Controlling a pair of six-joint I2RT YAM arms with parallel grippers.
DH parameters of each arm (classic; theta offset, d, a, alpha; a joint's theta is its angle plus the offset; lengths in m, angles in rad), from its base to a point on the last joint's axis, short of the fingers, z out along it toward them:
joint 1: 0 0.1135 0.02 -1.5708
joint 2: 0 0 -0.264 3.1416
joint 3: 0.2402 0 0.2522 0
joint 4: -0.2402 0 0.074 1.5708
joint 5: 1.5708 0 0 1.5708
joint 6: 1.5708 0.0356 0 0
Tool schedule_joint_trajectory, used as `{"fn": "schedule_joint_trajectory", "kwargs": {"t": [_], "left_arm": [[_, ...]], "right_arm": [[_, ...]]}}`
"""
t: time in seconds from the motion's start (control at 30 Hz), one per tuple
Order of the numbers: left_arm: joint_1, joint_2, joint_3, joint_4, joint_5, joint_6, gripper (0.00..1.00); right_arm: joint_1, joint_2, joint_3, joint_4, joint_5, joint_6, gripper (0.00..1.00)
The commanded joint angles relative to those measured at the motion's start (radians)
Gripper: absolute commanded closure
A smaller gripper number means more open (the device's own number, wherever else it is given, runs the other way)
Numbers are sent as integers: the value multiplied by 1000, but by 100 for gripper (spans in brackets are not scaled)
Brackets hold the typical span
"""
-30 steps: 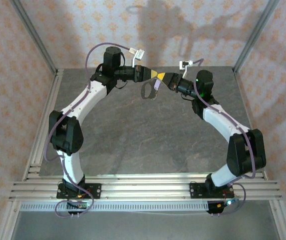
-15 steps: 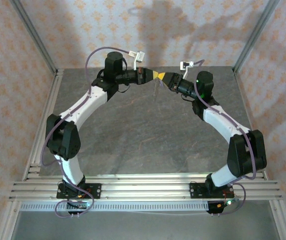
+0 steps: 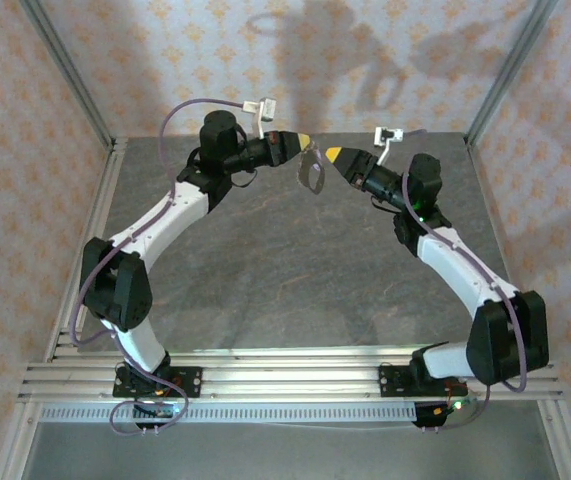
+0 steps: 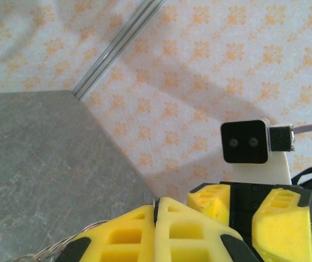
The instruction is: Put the keys on the keyring
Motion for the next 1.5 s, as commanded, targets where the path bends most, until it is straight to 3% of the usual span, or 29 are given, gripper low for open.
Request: {"fn": "schedule_joint_trajectory", "kwargs": {"t": [0.0, 0.17, 0.4, 0.7, 1.1, 1.47], "left_arm": [[-2, -54, -15, 90, -25, -20, 100], [-5, -57, -17, 108, -8, -26, 100], [-17, -51, 0, 122, 28, -27, 100], [-41, -40, 37, 110, 45, -20, 100], [-45, -46, 51, 95, 34, -8, 100], [-45, -48, 61, 82, 41, 2, 100]], "right_arm": [[5, -49, -16, -7, 56, -37, 63], [7, -46, 2, -31, 59, -55, 62], [7, 3, 41, -25, 28, -54, 51], [35, 57, 61, 4, 22, -50, 49], [41, 13, -20, -4, 33, -71, 55], [41, -12, -34, -20, 39, -85, 77]]}}
